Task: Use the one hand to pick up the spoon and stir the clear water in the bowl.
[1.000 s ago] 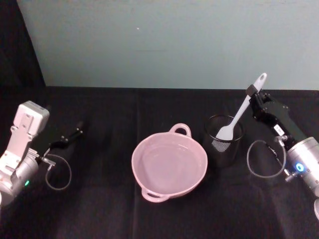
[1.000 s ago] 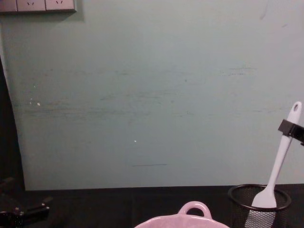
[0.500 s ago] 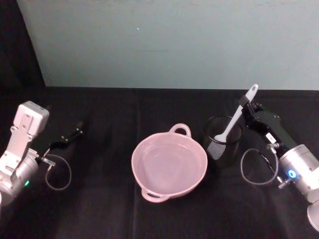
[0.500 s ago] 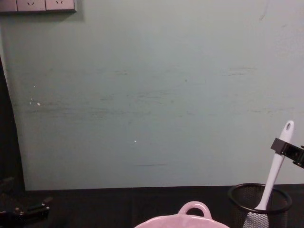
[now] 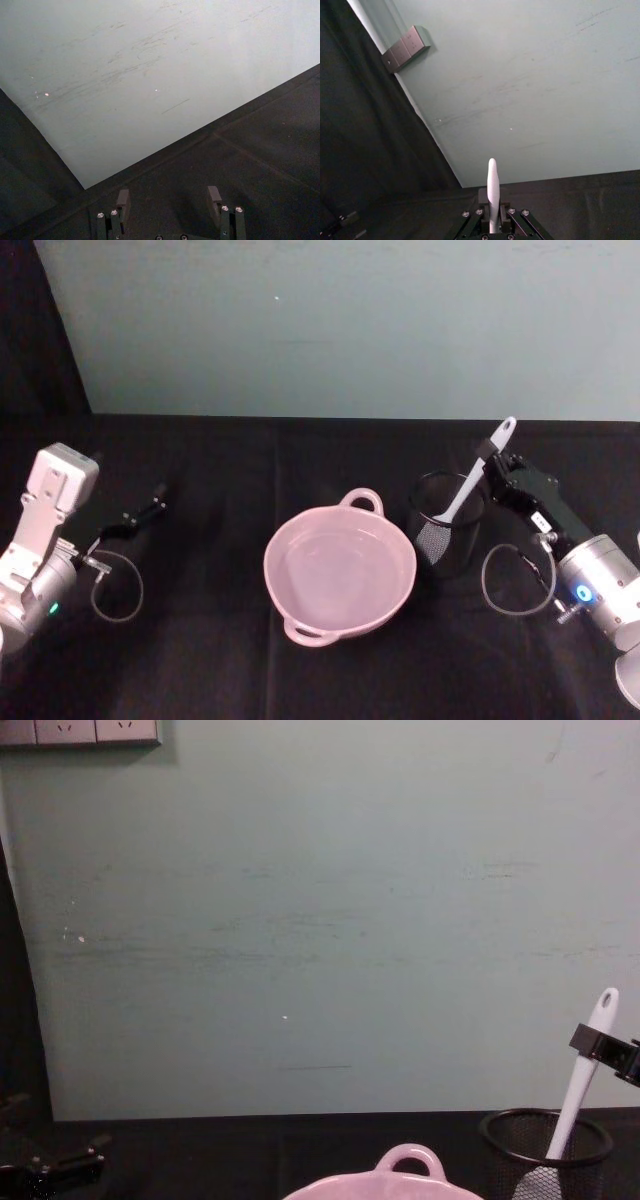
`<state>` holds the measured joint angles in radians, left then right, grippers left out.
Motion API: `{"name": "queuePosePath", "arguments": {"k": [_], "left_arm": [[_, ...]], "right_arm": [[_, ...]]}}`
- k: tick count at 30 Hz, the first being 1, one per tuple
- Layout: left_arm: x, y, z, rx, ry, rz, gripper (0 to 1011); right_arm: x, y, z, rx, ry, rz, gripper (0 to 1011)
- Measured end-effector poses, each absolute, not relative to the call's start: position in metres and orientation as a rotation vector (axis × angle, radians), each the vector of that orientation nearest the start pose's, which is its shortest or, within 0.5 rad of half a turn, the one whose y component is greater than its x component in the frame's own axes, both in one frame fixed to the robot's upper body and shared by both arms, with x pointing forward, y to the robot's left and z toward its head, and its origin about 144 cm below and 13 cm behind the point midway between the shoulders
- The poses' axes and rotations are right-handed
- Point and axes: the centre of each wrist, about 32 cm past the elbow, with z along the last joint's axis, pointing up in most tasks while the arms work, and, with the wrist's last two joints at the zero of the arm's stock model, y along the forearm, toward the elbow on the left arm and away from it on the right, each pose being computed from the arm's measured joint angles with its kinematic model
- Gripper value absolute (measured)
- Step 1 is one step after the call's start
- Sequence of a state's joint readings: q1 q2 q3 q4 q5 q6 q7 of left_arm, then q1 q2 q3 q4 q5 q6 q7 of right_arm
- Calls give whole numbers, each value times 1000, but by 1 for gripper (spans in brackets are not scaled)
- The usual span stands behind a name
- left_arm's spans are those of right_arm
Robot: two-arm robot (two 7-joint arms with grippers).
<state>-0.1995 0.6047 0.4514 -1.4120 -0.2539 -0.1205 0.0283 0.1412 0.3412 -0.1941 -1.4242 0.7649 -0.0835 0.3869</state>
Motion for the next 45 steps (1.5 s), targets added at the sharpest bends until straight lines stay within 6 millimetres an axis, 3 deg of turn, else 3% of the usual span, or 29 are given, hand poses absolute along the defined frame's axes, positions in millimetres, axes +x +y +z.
{"name": "queuePosePath", "arguments": {"k": [24, 45], "left_arm": [[489, 310, 1140, 304, -285, 1248, 1005], [489, 310, 1140, 304, -285, 1248, 1005]], "right_arm": [[493, -284, 1140, 338, 249, -1079, 139], [493, -284, 1140, 339, 248, -1078, 804]]}}
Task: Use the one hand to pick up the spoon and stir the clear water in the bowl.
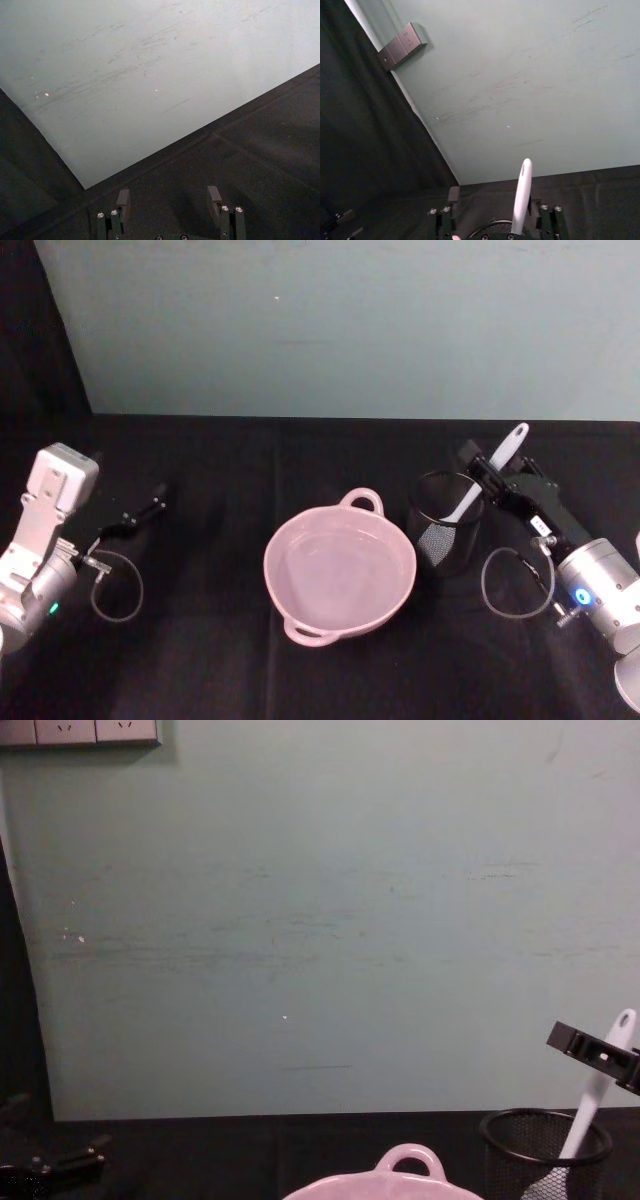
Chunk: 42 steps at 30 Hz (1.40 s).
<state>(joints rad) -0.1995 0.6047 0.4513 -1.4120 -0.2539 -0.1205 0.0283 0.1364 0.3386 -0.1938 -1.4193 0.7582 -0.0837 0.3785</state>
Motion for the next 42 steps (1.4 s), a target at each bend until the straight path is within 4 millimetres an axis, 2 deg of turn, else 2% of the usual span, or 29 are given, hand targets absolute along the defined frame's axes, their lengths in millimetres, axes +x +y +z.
{"name": "queuePosePath", "arguments": {"k": [7, 19, 34, 42], "left_arm": [[489, 310, 1140, 304, -285, 1248, 1005], [489, 310, 1140, 304, -285, 1248, 1005], [489, 310, 1140, 304, -285, 1248, 1005], [489, 310, 1140, 304, -285, 1248, 1005]], "right_arm": [[493, -284, 1140, 339, 248, -1078, 1002], [493, -284, 1140, 339, 248, -1078, 1003], [489, -294, 1147, 174, 144, -1154, 1002], [480, -294, 1155, 72, 42, -1177, 1003]]}}
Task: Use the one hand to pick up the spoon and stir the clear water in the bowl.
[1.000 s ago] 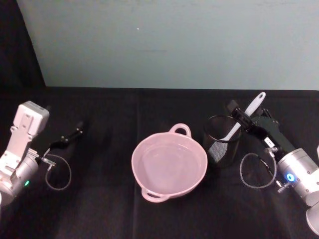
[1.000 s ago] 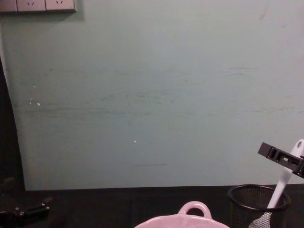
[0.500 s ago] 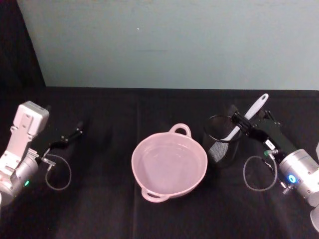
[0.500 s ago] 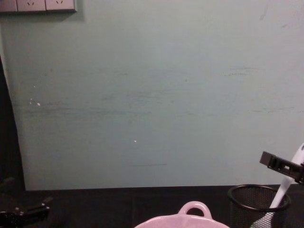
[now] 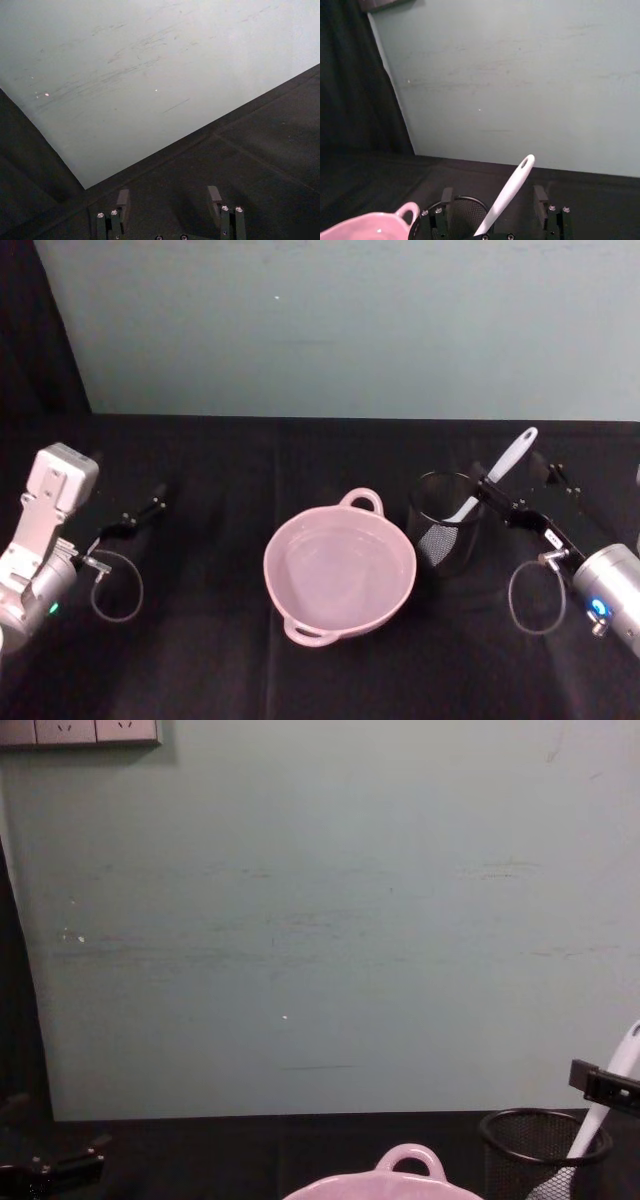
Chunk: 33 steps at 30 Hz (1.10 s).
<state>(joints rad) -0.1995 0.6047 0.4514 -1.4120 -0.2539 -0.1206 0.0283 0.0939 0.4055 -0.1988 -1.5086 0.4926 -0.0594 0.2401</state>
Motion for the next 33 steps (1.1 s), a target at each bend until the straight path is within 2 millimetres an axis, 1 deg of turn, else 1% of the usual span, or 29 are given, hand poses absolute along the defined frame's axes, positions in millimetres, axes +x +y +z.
{"name": "queuePosePath", "arguments": {"k": [4, 12, 16, 17, 19, 21, 25, 33], "left_arm": [[489, 310, 1140, 304, -285, 1248, 1005], [489, 310, 1140, 304, -285, 1248, 1005], [489, 310, 1140, 304, -285, 1248, 1005], [489, 310, 1140, 304, -285, 1248, 1005], [489, 310, 1140, 304, -285, 1248, 1005], [489, 310, 1140, 304, -285, 1248, 1005], [489, 310, 1140, 304, -285, 1248, 1005], [489, 310, 1140, 304, -285, 1248, 1005]], "right_arm": [[471, -291, 1159, 35, 1, -1181, 1003], [433, -288, 1169, -6, -84, -1208, 1002], [413, -288, 1171, -34, -149, -1239, 1003], [413, -288, 1171, -34, -149, -1239, 1002], [405, -290, 1167, -57, -190, -1273, 1003], [403, -291, 1165, -60, -200, -1282, 1002], [394, -299, 1153, -55, -256, -1335, 1003], [389, -309, 1140, -59, -271, -1389, 1003]]}}
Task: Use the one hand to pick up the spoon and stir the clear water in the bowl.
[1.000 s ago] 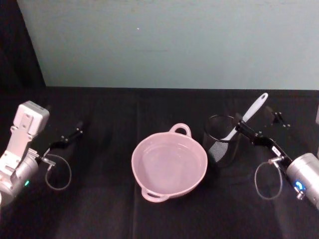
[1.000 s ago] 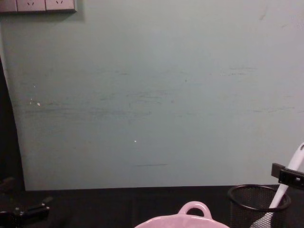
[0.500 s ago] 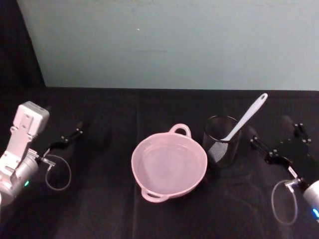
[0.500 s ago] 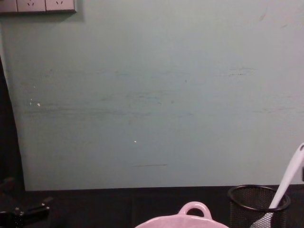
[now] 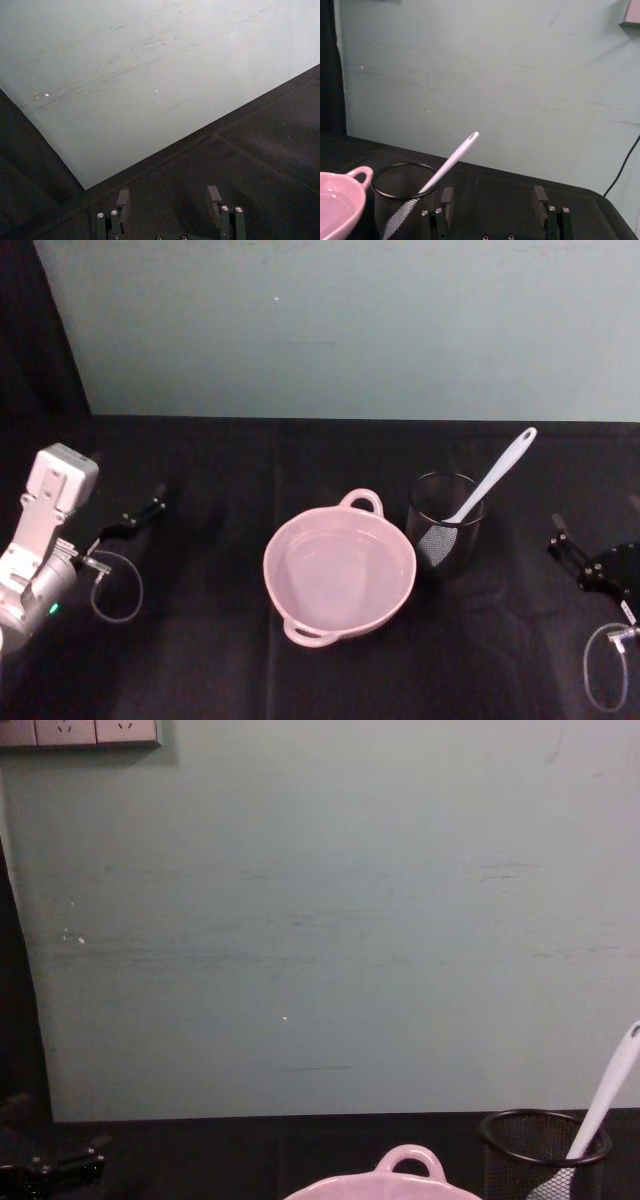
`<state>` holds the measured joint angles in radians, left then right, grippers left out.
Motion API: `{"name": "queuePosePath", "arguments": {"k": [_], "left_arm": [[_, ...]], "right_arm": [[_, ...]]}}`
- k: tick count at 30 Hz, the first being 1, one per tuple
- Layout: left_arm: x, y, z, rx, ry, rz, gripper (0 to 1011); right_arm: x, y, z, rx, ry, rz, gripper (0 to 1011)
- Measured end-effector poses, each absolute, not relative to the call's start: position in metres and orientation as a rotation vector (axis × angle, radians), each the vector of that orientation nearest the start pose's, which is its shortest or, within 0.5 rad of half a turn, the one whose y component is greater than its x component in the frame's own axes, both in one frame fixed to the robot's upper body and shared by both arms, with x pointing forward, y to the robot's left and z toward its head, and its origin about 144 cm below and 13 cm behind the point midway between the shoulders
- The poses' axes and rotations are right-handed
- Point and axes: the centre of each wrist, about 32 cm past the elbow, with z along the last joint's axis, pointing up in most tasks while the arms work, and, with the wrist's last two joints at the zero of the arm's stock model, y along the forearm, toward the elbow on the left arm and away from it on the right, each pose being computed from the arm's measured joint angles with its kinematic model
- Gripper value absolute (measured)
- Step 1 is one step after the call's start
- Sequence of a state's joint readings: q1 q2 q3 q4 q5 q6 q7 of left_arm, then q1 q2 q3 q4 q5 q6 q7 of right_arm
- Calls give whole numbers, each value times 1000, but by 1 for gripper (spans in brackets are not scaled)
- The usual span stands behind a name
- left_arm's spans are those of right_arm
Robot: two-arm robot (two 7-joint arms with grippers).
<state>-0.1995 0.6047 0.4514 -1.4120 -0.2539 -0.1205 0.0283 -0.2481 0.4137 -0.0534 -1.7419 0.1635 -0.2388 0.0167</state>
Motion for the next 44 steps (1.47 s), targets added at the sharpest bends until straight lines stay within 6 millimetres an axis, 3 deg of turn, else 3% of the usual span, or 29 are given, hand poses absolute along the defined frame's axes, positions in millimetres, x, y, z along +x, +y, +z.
{"name": "queuePosePath", "arguments": {"k": [44], "left_arm": [[489, 310, 1140, 304, -285, 1248, 1005]], "right_arm": [[388, -310, 1137, -58, -271, -1396, 1003]]}}
